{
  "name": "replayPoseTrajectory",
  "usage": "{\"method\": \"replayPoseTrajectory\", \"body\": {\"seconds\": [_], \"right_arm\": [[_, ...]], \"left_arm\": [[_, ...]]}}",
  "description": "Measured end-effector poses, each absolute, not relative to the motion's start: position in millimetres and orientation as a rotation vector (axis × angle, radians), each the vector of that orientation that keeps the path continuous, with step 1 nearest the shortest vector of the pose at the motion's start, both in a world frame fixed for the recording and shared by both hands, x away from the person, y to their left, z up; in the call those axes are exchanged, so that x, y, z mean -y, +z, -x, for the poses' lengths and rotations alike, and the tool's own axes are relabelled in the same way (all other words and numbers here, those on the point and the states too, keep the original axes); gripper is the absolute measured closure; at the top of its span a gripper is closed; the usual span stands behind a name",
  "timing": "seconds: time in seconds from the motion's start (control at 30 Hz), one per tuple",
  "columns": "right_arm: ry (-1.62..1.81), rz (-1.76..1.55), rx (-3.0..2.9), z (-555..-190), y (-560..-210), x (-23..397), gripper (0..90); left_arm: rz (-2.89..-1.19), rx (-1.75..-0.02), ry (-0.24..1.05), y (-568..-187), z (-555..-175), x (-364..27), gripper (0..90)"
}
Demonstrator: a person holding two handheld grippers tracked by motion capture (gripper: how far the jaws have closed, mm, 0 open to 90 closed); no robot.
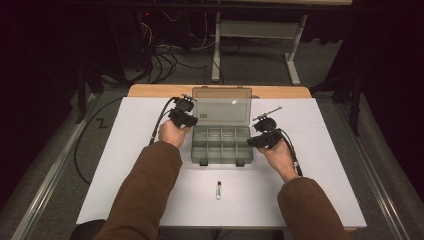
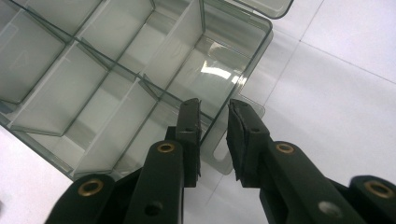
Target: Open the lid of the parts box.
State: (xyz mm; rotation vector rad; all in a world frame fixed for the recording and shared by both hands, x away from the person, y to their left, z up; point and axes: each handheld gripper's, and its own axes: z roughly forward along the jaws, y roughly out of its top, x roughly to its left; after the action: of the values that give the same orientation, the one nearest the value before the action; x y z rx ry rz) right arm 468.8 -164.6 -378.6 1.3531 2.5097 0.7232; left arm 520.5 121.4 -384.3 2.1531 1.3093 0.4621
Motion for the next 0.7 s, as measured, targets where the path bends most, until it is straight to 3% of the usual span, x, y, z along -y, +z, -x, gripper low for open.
{"method": "replayPoseTrajectory", "body": {"seconds": [0.7], "right_arm": [[0.72,-1.352,-2.51,-468.8,-378.5,164.4,76.0]], "left_arm": [[-2.172,-1.316,0.46,-386.2,-522.2,-121.6,72.1]]}}
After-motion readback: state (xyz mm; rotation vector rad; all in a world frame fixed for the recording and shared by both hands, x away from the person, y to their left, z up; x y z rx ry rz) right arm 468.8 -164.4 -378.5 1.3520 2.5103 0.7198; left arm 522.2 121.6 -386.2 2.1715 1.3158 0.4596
